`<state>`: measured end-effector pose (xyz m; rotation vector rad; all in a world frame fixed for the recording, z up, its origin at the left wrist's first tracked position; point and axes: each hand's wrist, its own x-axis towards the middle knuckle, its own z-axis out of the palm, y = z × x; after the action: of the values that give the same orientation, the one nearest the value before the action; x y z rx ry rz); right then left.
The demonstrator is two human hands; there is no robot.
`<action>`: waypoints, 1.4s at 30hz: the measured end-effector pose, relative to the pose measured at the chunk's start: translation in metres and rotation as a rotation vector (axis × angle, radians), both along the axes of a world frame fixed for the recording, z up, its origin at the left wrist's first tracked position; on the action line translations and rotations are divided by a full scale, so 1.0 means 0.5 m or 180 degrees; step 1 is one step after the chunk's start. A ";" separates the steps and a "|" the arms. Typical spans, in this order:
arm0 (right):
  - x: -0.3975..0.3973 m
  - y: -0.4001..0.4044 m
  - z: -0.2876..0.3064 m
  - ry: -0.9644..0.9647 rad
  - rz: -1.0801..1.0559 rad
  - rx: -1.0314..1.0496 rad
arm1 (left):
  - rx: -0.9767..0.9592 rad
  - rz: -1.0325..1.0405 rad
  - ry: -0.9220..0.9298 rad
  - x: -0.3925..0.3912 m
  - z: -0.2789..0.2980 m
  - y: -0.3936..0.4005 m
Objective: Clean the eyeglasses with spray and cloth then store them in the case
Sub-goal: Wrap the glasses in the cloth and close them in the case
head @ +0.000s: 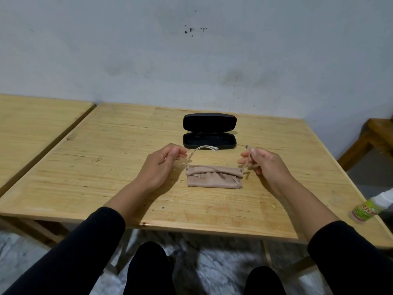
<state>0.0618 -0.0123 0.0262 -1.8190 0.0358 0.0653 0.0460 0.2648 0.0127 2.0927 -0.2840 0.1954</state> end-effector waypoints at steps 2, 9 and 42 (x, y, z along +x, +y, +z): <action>-0.015 -0.002 0.004 -0.0131 -0.0497 -0.0036 | -0.0018 0.0418 -0.0185 -0.016 -0.002 0.001; -0.107 0.023 0.000 -0.0601 -0.0638 -0.0733 | 0.0572 0.0570 -0.0742 -0.080 -0.002 -0.044; -0.109 0.018 -0.023 -0.1828 0.0687 -0.2197 | 0.1154 0.0143 -0.0560 -0.090 -0.013 -0.047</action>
<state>0.0073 -0.0035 0.0146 -2.4573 -0.6112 -0.3591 0.0010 0.2415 0.0064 2.4463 -0.4023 0.3795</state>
